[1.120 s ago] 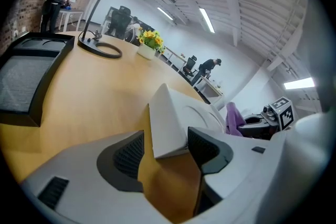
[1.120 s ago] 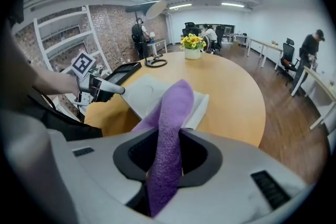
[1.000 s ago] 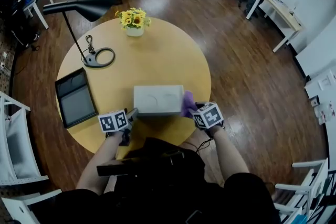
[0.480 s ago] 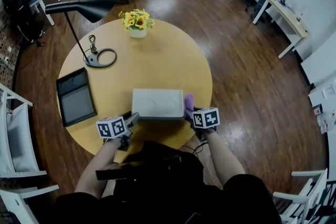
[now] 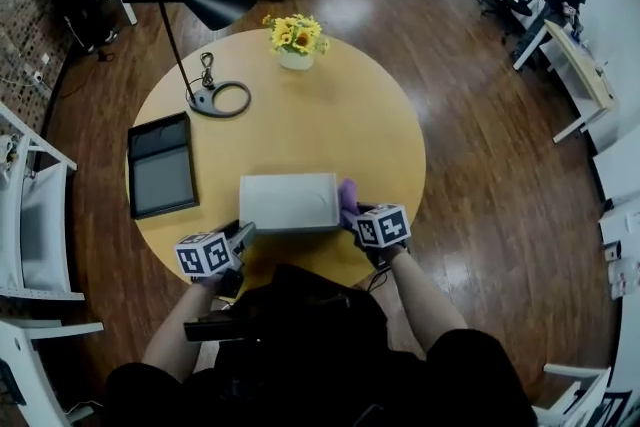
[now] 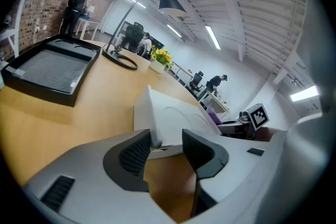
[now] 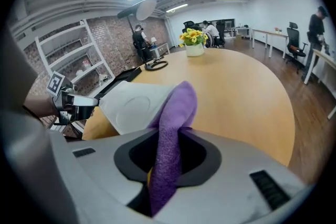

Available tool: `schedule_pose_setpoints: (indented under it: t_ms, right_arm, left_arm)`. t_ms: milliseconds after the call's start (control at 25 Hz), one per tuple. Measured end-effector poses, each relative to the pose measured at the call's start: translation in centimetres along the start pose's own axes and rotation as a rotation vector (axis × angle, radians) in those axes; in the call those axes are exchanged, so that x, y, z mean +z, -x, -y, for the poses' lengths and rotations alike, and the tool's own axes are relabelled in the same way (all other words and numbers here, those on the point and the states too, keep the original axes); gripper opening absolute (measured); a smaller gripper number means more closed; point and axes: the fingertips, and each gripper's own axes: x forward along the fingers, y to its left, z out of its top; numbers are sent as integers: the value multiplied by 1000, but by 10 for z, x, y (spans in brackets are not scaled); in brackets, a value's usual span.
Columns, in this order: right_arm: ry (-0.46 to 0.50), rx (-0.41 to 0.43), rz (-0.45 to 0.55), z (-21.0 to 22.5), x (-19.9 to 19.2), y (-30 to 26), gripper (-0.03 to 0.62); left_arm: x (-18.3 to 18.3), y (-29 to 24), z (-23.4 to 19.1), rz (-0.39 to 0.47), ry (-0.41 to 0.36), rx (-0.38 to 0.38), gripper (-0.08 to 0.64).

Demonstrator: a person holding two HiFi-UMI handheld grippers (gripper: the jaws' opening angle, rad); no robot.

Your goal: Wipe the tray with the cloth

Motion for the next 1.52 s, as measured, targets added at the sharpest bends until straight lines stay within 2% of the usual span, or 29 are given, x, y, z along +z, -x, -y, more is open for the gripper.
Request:
schedule_pose_setpoints:
  t_ms: [120, 240, 400, 480, 560, 680, 840, 1000, 1120, 1200, 1320, 1520]
  right_arm:
    - [70, 5, -22, -13, 10, -13, 78]
    - [158, 3, -12, -18, 14, -12, 80]
    - [252, 4, -36, -25, -13, -8, 81]
    - [236, 37, -45, -35, -30, -7, 84]
    - [163, 59, -46, -30, -47, -10, 86]
    - [78, 61, -25, -24, -45, -4, 86]
    - [87, -43, 61, -6, -8, 21, 86]
    - [135, -57, 181, -24, 45, 32, 87]
    - [191, -156, 125, -23, 49, 7, 89]
    - [184, -188, 98, -19, 44, -3, 88]
    - [128, -163, 60, -19, 28, 2, 87]
    - [235, -124, -51, -28, -24, 7, 89]
  left_arm:
    - [-3, 16, -17, 28, 40, 34, 164]
    - [-4, 17, -21, 27, 40, 57, 151]
    - [-3, 15, -21, 37, 5, 101, 156]
    - [-2, 16, -24, 35, 21, 102, 156]
    - [-2, 15, -26, 24, 54, 90, 158]
    - [-1, 14, -27, 6, 76, 70, 155]
    - [-1, 10, -25, -12, 57, 61, 167]
    - [-4, 8, -28, -20, 62, 46, 168]
    - [-3, 7, -29, -21, 63, 41, 169]
    - [-3, 7, -29, -26, 61, 40, 169]
    - [-4, 6, -29, -28, 60, 38, 169]
    - [-3, 7, -32, -22, 73, 53, 169]
